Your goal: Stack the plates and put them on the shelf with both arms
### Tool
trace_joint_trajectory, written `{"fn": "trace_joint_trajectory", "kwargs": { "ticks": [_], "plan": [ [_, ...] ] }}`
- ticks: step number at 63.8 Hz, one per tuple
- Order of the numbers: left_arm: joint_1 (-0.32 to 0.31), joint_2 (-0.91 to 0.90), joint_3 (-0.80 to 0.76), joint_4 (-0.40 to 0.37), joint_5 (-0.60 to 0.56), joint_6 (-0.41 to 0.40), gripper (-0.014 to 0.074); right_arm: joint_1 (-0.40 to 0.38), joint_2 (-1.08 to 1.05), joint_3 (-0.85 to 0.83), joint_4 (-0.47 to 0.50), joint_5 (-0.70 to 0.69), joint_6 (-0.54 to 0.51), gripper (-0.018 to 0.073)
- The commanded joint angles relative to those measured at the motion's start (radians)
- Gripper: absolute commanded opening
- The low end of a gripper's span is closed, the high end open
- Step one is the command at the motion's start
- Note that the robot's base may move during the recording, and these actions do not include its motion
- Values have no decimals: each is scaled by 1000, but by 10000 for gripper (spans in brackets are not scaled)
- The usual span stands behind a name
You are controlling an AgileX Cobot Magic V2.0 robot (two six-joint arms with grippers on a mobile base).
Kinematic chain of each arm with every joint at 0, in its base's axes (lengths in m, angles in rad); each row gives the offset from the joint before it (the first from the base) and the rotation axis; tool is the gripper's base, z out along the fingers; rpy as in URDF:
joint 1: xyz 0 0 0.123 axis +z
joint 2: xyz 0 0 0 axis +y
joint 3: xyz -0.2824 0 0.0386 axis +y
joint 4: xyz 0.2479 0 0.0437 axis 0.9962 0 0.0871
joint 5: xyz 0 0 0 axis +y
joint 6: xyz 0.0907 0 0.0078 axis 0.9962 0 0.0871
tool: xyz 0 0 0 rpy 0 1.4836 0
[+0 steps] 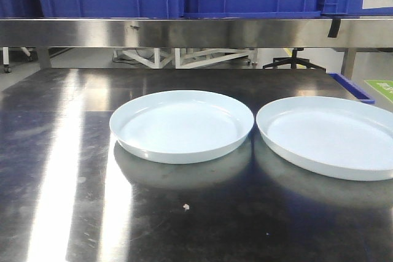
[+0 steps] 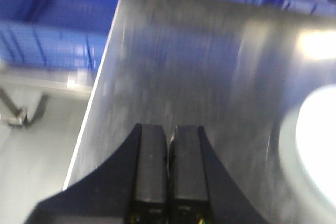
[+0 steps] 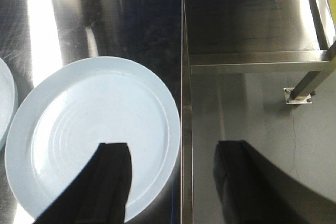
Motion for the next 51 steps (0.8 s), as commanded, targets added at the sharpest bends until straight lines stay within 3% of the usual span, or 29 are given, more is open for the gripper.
{"fn": "trace_joint_trajectory", "kwargs": {
  "ticks": [1,16,32,39,47,51],
  "plan": [
    [1,-83,60,-11,-84,-12,87,-5,-7,-36,0,-56,-8,469],
    [1,-242,177,22,-79,0,87,-5,-7,-23,0,-56,-8,469],
    [1,-253,182,38,-48,0,87,-5,-7,-18,0,-60,-8,459],
    [1,-253,182,38,-48,0,87,-5,-7,-18,0,-58,-8,342],
    [1,-253,182,38,-48,0,87,-5,-7,-18,0,-38,-8,20],
    [1,-253,182,38,-48,0,87,-5,-7,-18,0,-26,-8,54]
  ]
}}
